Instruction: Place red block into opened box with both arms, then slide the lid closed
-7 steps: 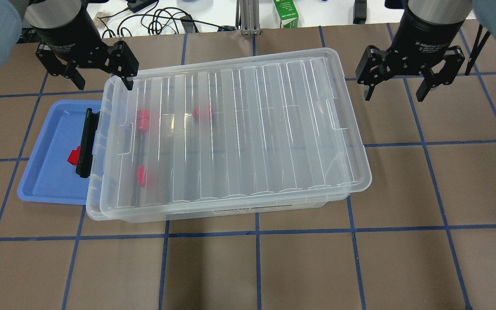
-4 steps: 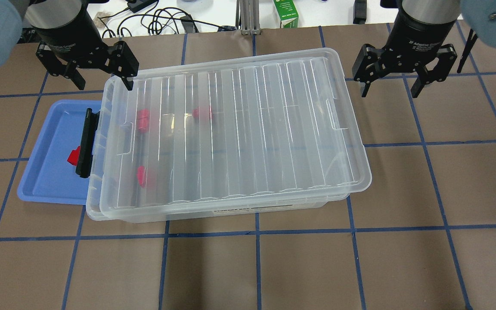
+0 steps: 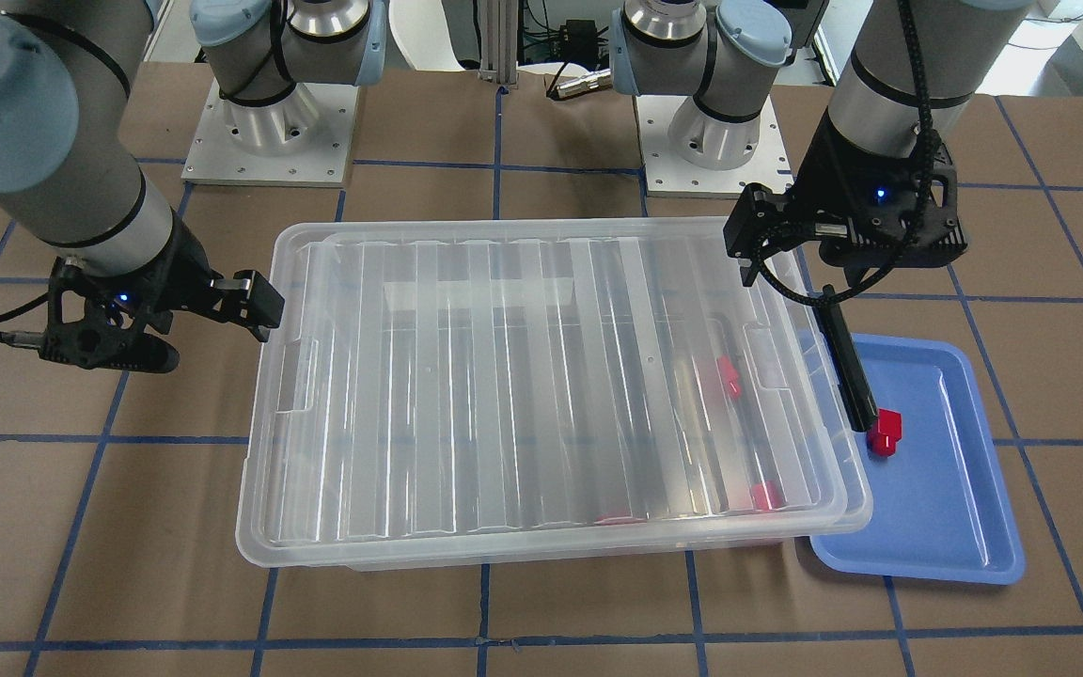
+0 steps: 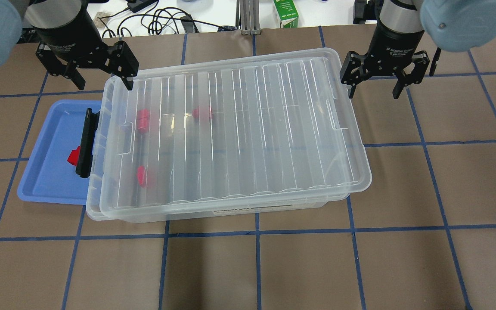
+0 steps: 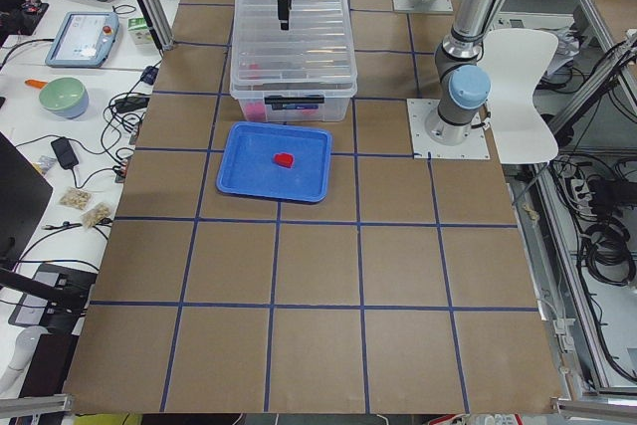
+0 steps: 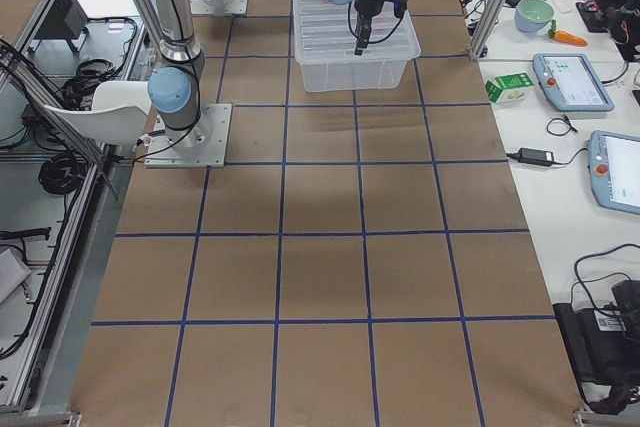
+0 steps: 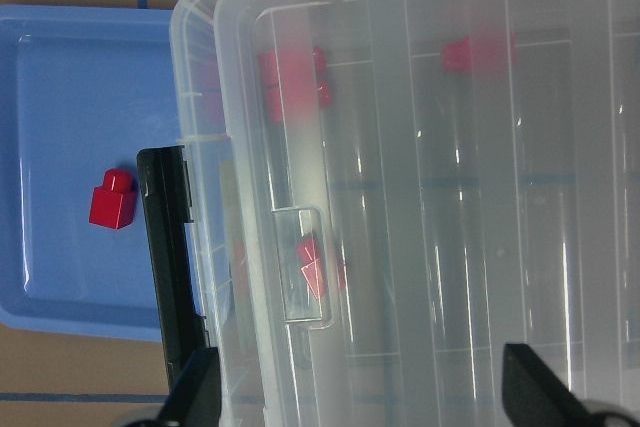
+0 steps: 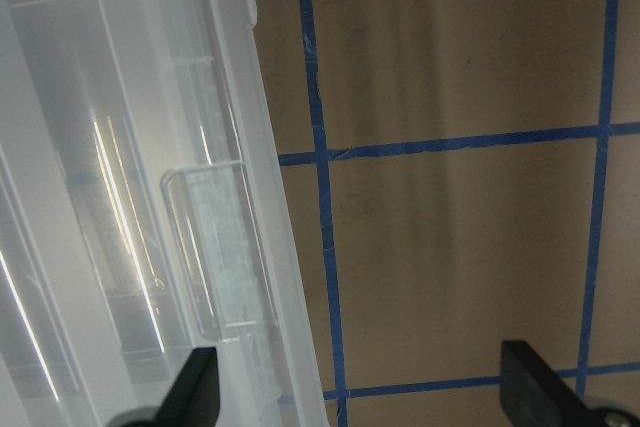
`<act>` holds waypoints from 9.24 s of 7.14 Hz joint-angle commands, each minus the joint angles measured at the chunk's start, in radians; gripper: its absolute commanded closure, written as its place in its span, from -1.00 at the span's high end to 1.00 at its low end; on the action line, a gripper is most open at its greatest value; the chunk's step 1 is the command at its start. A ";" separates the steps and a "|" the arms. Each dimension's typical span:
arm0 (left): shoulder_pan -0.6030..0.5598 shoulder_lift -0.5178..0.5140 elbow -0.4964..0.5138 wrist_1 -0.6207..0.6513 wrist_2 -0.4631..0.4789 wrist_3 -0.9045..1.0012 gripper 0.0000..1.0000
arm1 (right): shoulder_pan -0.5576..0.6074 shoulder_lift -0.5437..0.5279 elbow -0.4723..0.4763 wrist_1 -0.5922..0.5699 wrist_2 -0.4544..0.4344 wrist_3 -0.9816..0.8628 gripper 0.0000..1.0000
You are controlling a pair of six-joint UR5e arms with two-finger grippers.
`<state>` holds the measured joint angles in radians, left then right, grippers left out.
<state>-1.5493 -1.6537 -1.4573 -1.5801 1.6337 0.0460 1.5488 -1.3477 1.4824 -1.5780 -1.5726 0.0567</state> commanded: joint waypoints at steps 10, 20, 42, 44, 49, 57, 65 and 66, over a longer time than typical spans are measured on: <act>0.000 0.005 -0.006 0.000 0.000 0.000 1.00 | -0.013 0.134 0.001 -0.123 0.022 -0.017 1.00; 0.000 0.005 -0.006 0.000 0.000 0.002 1.00 | -0.105 0.134 0.001 -0.126 -0.040 -0.067 1.00; 0.592 -0.119 -0.223 0.229 -0.014 0.702 1.00 | -0.223 0.107 -0.043 -0.109 -0.126 -0.238 1.00; 0.597 -0.197 -0.279 0.349 -0.015 0.780 1.00 | -0.223 0.040 -0.048 -0.103 -0.121 -0.239 1.00; 0.578 -0.330 -0.348 0.547 -0.204 0.781 1.00 | -0.223 -0.084 -0.048 0.032 -0.121 -0.222 1.00; 0.546 -0.333 -0.309 0.545 -0.190 0.772 -1.00 | -0.227 -0.119 -0.042 0.091 -0.113 -0.229 1.00; 0.229 -0.066 -0.134 0.073 -0.179 0.305 -1.00 | -0.197 -0.128 -0.034 0.110 -0.050 -0.196 1.00; 0.197 -0.054 -0.185 0.142 -0.178 0.282 -1.00 | -0.200 -0.127 -0.030 0.108 -0.050 -0.210 1.00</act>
<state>-1.3051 -1.7261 -1.5831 -1.4922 1.4554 0.3853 1.3505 -1.4752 1.4485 -1.4684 -1.6231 -0.1433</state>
